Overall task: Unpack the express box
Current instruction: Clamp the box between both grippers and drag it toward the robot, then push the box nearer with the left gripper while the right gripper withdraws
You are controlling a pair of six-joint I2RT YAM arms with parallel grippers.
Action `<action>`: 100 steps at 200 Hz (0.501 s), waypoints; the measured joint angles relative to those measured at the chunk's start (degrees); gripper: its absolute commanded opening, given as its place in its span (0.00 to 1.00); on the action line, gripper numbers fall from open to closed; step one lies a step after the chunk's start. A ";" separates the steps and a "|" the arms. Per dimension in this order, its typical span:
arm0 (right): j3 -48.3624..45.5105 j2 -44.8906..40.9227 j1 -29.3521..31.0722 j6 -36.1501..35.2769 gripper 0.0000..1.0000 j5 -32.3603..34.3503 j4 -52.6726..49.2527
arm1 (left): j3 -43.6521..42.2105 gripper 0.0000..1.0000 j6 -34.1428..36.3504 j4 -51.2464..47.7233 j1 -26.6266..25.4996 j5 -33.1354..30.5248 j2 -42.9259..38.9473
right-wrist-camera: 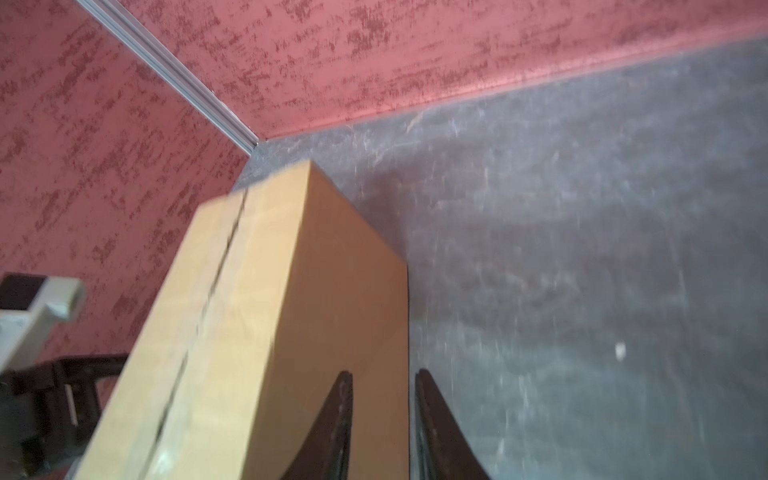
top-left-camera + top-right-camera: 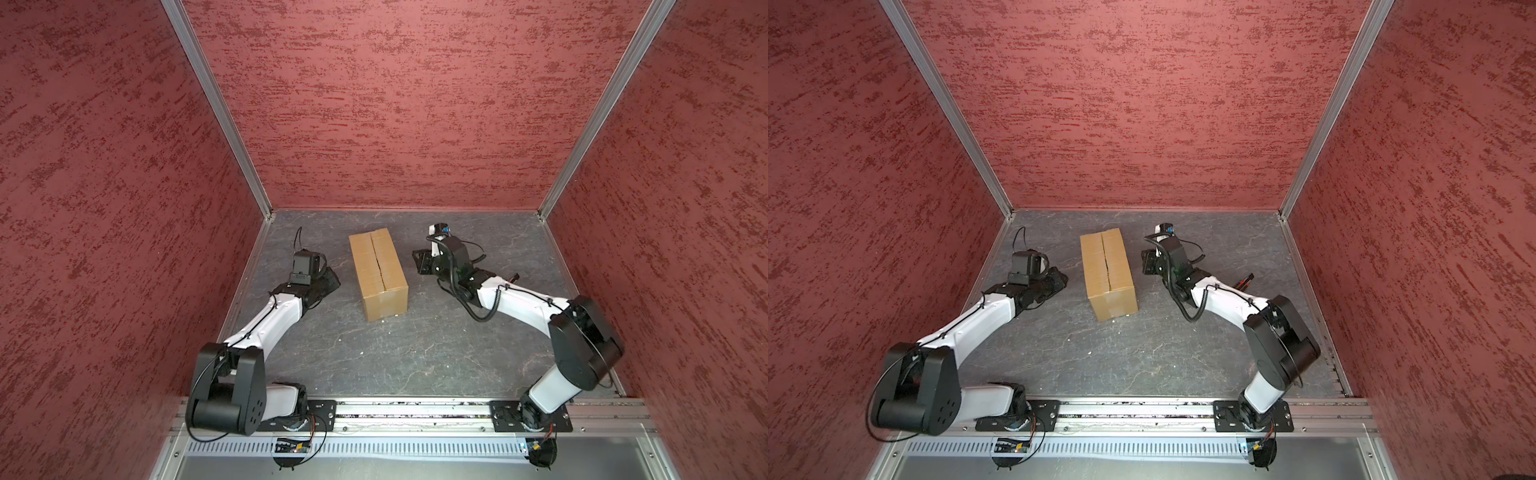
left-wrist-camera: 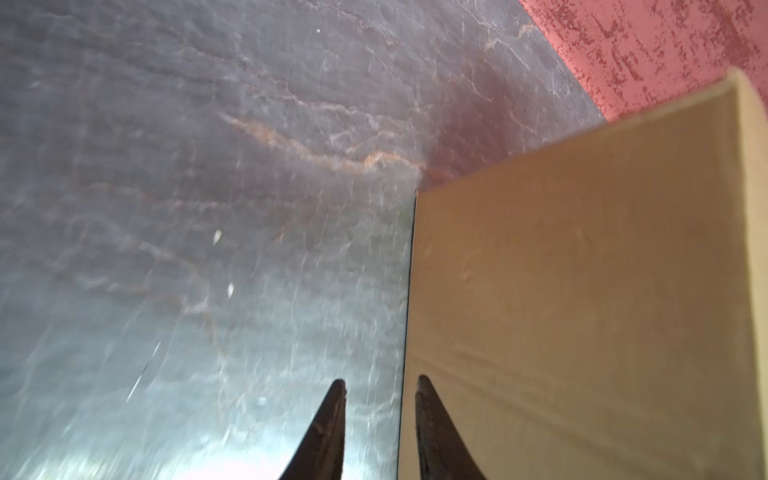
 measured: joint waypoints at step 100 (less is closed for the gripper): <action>23.89 26.25 -4.15 -3.48 0.24 -10.64 -4.72 | -0.26 0.27 -2.27 9.88 -5.27 4.39 9.88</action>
